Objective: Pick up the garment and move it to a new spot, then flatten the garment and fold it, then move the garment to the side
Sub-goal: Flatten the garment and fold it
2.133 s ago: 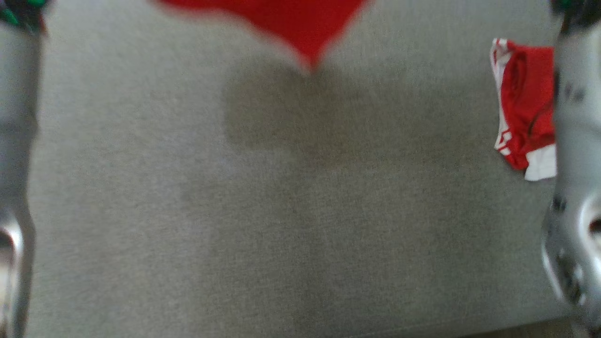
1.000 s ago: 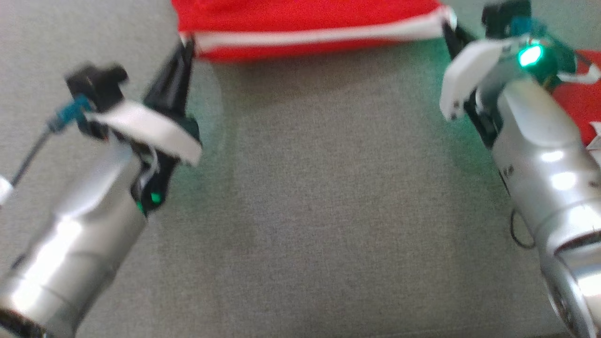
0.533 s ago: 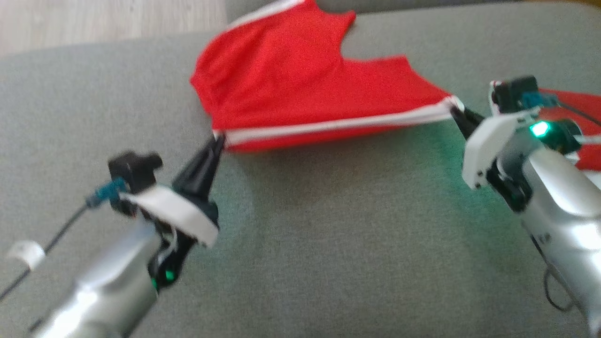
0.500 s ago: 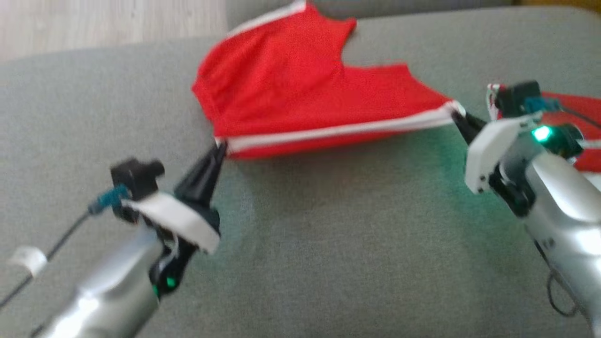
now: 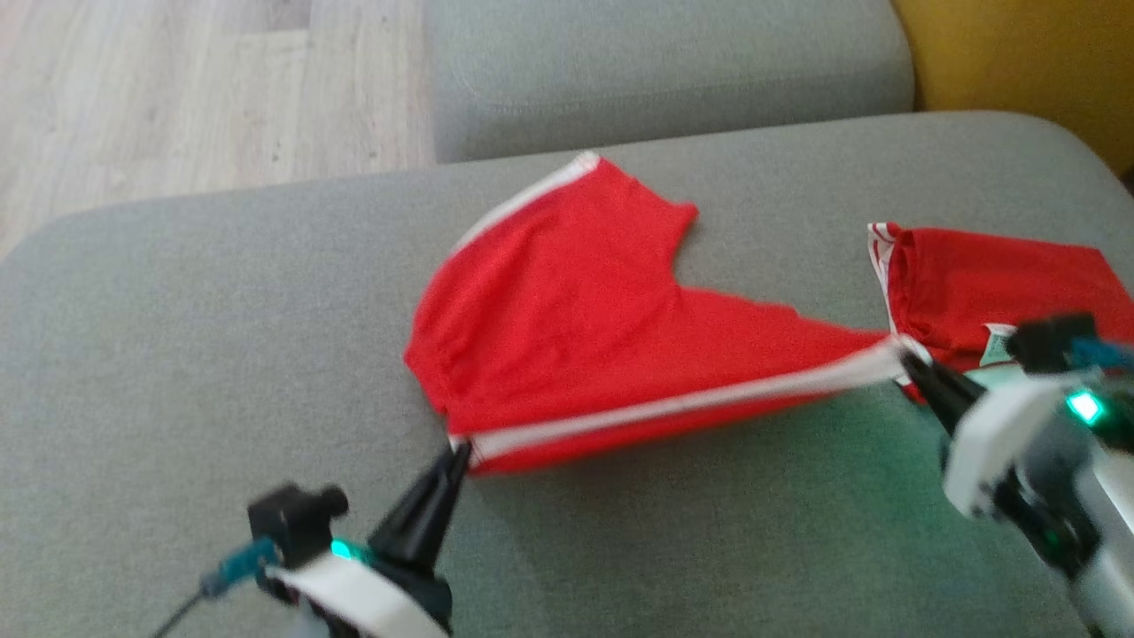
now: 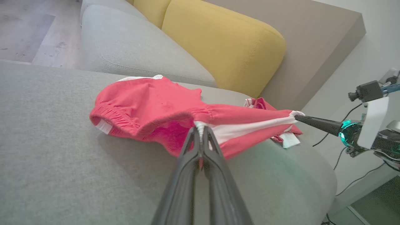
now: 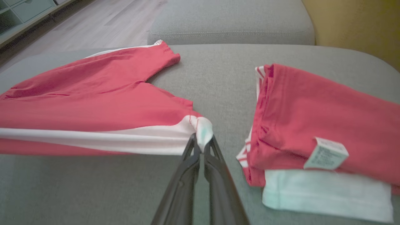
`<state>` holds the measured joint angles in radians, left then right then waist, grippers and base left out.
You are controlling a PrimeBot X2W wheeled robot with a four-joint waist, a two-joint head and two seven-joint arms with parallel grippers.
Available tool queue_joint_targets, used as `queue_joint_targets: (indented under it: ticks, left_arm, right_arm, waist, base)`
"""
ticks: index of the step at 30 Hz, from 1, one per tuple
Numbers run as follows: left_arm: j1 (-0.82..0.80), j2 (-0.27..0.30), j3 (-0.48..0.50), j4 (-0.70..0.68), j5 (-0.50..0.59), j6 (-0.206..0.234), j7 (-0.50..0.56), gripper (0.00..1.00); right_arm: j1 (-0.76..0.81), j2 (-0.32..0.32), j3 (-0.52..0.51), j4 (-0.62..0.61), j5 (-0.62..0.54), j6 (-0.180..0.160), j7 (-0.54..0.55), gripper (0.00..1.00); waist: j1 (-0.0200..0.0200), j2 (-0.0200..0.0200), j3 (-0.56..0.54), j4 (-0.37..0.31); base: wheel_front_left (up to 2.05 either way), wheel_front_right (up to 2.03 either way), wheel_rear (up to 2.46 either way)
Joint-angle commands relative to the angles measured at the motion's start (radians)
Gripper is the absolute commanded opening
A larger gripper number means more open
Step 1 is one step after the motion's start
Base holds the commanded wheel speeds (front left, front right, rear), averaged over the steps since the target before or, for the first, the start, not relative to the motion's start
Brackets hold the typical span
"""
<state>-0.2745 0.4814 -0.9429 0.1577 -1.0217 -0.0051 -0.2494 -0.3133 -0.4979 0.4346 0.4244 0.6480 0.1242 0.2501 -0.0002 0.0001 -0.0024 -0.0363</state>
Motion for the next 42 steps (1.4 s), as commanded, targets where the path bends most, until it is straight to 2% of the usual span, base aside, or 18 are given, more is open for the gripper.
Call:
queue_joint_targets:
  ticks: [1, 5, 9, 14, 19, 28, 42]
  left_arm:
    - [-0.015, 0.049, 0.04, -0.047, 0.011, 0.018, -0.012, 0.0]
    - [0.042, 0.075, 0.015, -0.137, 0.034, 0.059, -0.01, 0.0]
    - [0.056, 0.089, 0.017, -0.193, 0.038, 0.088, -0.006, 0.0]
    - [0.032, 0.095, 0.025, -0.216, 0.05, 0.103, 0.001, 0.0]
    - [-0.014, 0.088, 0.042, -0.217, 0.056, 0.103, 0.006, 0.0]
    - [-0.107, 0.065, 0.067, -0.184, 0.065, 0.075, 0.008, 0.0]
    - [-0.252, -0.026, 0.083, -0.066, 0.075, 0.018, 0.007, 0.0]
  right_arm:
    - [0.031, -0.046, -0.041, -0.057, -0.017, 0.007, 0.01, 0.0]
    - [0.182, -0.018, -0.189, -0.197, -0.063, 0.007, 0.065, 0.0]
    - [0.274, 0.037, -0.308, -0.334, -0.133, 0.007, 0.133, 0.0]
    - [0.293, 0.087, -0.358, -0.445, -0.212, 0.007, 0.208, 0.0]
    - [0.239, 0.1, -0.364, -0.486, -0.265, 0.007, 0.244, 0.0]
    - [0.05, 0.1, -0.34, -0.43, -0.317, 0.007, 0.247, 0.0]
    - [-0.326, 0.077, -0.193, -0.176, -0.336, 0.007, 0.209, 0.0]
  waist:
    - [0.0002, -0.0001, -0.015, 0.004]
    - [0.0002, -0.0001, -0.029, 0.011]
    - [0.0002, -0.0001, -0.029, 0.017]
    - [0.0002, -0.0001, -0.019, 0.024]
    - [0.0002, -0.0001, 0.022, 0.036]
    - [0.0002, -0.0001, 0.113, 0.068]
    - [0.0002, -0.0001, 0.25, 0.162]
  base:
    - [0.0, 0.0, 0.0]
    - [0.0, 0.0, 0.0]
    - [0.0, 0.0, 0.0]
    - [0.0, 0.0, 0.0]
    - [0.0, 0.0, 0.0]
    - [0.0, 0.0, 0.0]
    - [0.0, 0.0, 0.0]
